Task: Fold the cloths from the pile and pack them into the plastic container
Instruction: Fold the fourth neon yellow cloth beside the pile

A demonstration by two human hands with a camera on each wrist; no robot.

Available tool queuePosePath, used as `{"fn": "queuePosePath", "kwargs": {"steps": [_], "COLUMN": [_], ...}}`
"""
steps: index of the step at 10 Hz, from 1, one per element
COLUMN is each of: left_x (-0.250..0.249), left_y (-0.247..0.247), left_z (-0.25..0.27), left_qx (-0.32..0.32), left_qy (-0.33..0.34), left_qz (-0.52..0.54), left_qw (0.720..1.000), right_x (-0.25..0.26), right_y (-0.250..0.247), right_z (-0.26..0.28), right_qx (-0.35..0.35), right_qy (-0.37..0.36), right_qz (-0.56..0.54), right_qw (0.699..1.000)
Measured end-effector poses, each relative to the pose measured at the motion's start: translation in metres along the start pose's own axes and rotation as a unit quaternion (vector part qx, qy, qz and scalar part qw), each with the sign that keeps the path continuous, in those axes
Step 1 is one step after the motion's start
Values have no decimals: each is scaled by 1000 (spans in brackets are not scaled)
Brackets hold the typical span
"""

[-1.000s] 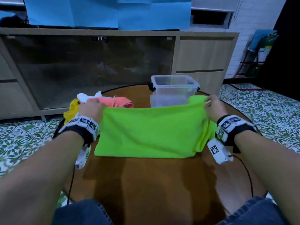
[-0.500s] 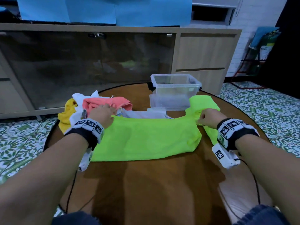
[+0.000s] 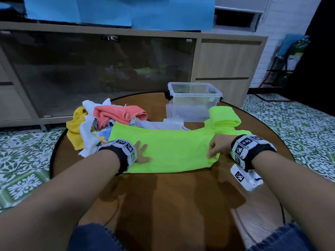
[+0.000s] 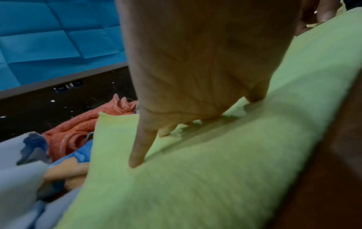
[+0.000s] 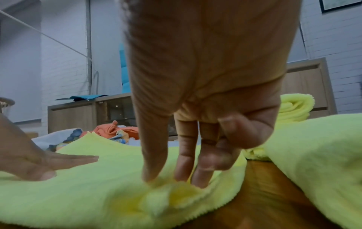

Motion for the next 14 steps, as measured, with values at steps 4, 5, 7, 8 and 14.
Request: {"fn": "queuePosePath", "kwargs": {"steps": [4,5,7,8,14], "left_x": [15,17,10,7,-15], "left_y": [22,23,15,13,19], "left_z": [-25,-25,-7,-1,38], "left_qx": [-38,-38,-18,-21,41], "left_qy": [14,10,10,13,78], "left_qz": [18,21,36,33,-59], "left_qw": [999,999,999,999,994], "right_x": [-5,-7,-48,-41,15], "right_y": [5,7,-3,-9,66], "right_z": [5,13,22,22,31], "right_qx": [-9,18,-81,-101,43], "right_qy": [54,89,164,151,21], "right_qz": [-33,-20,176,130,196], "right_qw": [998,996,967,975,980]}}
Point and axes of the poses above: each hand's wrist, its own z-axis away from the middle knuckle, its own y-axis out of the palm, x = y × z, the point moved 4 cm from there along -z, towards the middle knuckle
